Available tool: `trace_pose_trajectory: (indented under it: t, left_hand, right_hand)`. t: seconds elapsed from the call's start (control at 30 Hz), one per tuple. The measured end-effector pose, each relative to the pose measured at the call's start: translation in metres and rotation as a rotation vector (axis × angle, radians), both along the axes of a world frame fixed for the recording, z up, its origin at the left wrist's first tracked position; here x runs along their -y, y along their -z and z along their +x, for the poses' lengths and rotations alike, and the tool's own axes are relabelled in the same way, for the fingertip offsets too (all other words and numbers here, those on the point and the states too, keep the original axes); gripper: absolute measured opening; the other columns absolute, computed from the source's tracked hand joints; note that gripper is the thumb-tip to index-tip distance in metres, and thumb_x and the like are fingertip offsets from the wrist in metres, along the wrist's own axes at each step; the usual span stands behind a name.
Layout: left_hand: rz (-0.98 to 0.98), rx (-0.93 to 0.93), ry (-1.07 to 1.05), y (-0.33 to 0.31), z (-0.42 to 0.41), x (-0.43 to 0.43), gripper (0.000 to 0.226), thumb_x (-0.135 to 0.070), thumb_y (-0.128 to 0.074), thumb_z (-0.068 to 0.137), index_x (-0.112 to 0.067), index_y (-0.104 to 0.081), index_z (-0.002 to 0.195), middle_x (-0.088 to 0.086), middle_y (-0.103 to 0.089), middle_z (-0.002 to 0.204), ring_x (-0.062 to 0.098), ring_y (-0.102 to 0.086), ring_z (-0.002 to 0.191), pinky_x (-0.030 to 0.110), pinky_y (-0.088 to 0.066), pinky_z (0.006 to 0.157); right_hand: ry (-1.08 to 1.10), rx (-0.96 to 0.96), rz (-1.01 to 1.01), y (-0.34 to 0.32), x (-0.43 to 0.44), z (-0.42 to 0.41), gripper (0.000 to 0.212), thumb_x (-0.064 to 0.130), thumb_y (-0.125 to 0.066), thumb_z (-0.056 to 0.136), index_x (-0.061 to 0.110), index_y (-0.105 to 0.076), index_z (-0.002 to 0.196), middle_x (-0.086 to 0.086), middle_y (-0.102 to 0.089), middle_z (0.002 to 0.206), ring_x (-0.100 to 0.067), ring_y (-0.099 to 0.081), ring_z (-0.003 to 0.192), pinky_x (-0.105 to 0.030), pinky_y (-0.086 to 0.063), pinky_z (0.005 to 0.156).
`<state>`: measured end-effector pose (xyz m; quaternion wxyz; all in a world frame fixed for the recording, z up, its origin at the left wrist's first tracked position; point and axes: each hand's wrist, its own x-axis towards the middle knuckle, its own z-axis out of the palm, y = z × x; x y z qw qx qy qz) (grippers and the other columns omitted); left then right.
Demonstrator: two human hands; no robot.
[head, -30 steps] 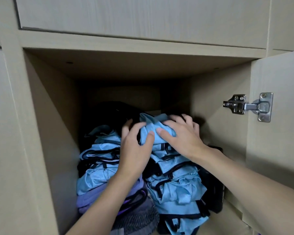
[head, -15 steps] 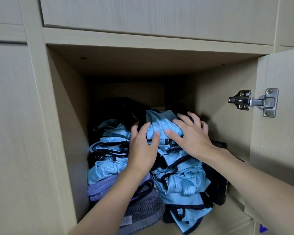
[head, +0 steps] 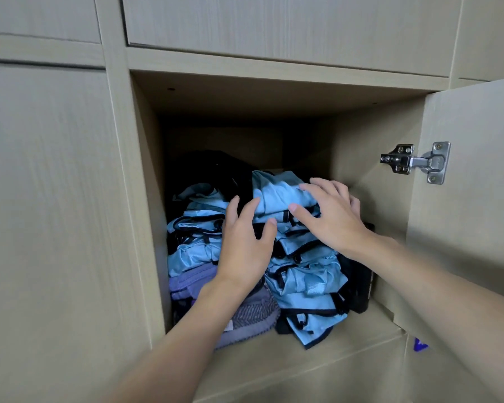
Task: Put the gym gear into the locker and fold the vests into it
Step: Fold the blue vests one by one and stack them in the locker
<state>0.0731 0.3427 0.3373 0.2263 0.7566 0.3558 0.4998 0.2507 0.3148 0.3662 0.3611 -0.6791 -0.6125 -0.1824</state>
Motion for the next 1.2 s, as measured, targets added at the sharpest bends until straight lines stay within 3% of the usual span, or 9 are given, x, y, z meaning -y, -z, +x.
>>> trace_pose_trajectory:
  t: [0.13, 0.3, 0.47, 0.63, 0.7, 0.77, 0.93, 1.07, 1.2]
  left_hand:
    - [0.076, -0.028, -0.036, 0.017, -0.015, 0.033, 0.038, -0.034, -0.055, 0.100, -0.022, -0.053, 0.137, -0.003, -0.039, 0.144, 0.013, -0.035, 0.137, 0.022, -0.028, 0.108]
    - [0.069, -0.067, 0.106, 0.060, -0.027, 0.081, 0.005, -0.021, -0.060, 0.096, -0.024, -0.064, 0.097, -0.006, -0.063, 0.098, 0.010, -0.057, 0.090, 0.021, -0.043, 0.079]
    - [-0.036, -0.179, 0.269, 0.123, -0.022, 0.125, 0.017, -0.007, -0.062, 0.090, -0.021, -0.066, 0.081, -0.013, -0.063, 0.075, -0.010, -0.055, 0.069, 0.005, -0.037, 0.066]
    - [-0.219, -0.345, 0.361, 0.219, -0.012, 0.149, 0.031, -0.014, -0.065, 0.086, -0.037, -0.058, 0.066, -0.016, -0.062, 0.067, -0.005, -0.056, 0.060, 0.022, -0.045, 0.067]
    - [-0.294, -0.411, 0.360, 0.261, -0.009, 0.162, 0.019, -0.029, -0.063, 0.081, -0.038, -0.058, 0.066, -0.018, -0.062, 0.068, 0.002, -0.061, 0.066, 0.025, -0.048, 0.071]
    - [-0.395, -0.526, 0.389, 0.305, -0.009, 0.174, 0.014, -0.025, -0.063, 0.085, -0.032, -0.062, 0.073, -0.014, -0.064, 0.073, 0.014, -0.063, 0.075, 0.026, -0.048, 0.074]
    - [-0.498, -0.748, 0.439, 0.409, -0.025, 0.199, 0.003, -0.025, -0.066, 0.089, -0.026, -0.066, 0.091, -0.013, -0.066, 0.086, 0.014, -0.063, 0.084, 0.027, -0.048, 0.076]
    - [-0.603, -0.865, 0.561, 0.472, -0.022, 0.218, 0.032, -0.028, -0.070, 0.090, -0.019, -0.064, 0.120, -0.003, -0.062, 0.118, 0.015, -0.060, 0.109, 0.026, -0.045, 0.088]
    - [-0.504, -0.882, 0.603, 0.498, -0.002, 0.232, 0.069, -0.045, -0.074, 0.084, -0.022, -0.046, 0.143, -0.005, -0.046, 0.143, 0.014, -0.046, 0.130, 0.036, -0.038, 0.110]
  right_hand:
    - [-0.009, 0.000, -0.001, 0.014, 0.036, -0.012, 0.050, 0.055, -0.044, 0.097, 0.028, -0.050, 0.139, 0.009, -0.035, 0.150, -0.014, -0.015, 0.141, -0.039, -0.011, 0.113]
    - [0.002, -0.062, -0.023, 0.060, 0.088, -0.024, 0.040, 0.050, -0.048, 0.097, 0.028, -0.057, 0.130, 0.009, -0.043, 0.139, -0.015, -0.023, 0.136, -0.038, -0.016, 0.109]
    - [0.066, -0.155, -0.107, 0.140, 0.153, -0.032, 0.042, 0.052, -0.048, 0.092, 0.026, -0.063, 0.122, 0.007, -0.049, 0.132, -0.016, -0.031, 0.130, -0.033, -0.020, 0.103]
    - [0.154, -0.295, -0.392, 0.243, 0.220, -0.029, 0.037, 0.043, -0.050, 0.097, 0.021, -0.063, 0.124, -0.003, -0.049, 0.136, -0.021, -0.029, 0.133, -0.038, -0.022, 0.111]
    - [0.167, -0.335, -0.507, 0.288, 0.244, -0.026, 0.034, 0.039, -0.051, 0.098, 0.022, -0.060, 0.126, -0.002, -0.048, 0.139, -0.021, -0.028, 0.136, -0.041, -0.022, 0.112]
    - [0.183, -0.376, -0.618, 0.336, 0.265, -0.026, 0.035, 0.038, -0.049, 0.099, 0.023, -0.058, 0.129, -0.002, -0.046, 0.141, -0.020, -0.027, 0.136, -0.044, -0.023, 0.110]
    - [0.267, -0.471, -0.819, 0.444, 0.309, -0.035, 0.039, 0.039, -0.053, 0.097, 0.025, -0.055, 0.132, 0.000, -0.048, 0.138, -0.022, -0.032, 0.135, -0.042, -0.024, 0.109]
    - [0.264, -0.544, -0.953, 0.499, 0.343, -0.032, 0.061, 0.041, -0.058, 0.094, 0.024, -0.036, 0.148, 0.001, -0.036, 0.150, -0.023, -0.026, 0.141, -0.045, -0.025, 0.112]
    - [0.379, -0.602, -0.862, 0.524, 0.363, -0.024, 0.082, 0.035, -0.066, 0.090, 0.022, -0.018, 0.155, -0.005, -0.026, 0.154, -0.030, -0.029, 0.138, -0.047, -0.031, 0.111]
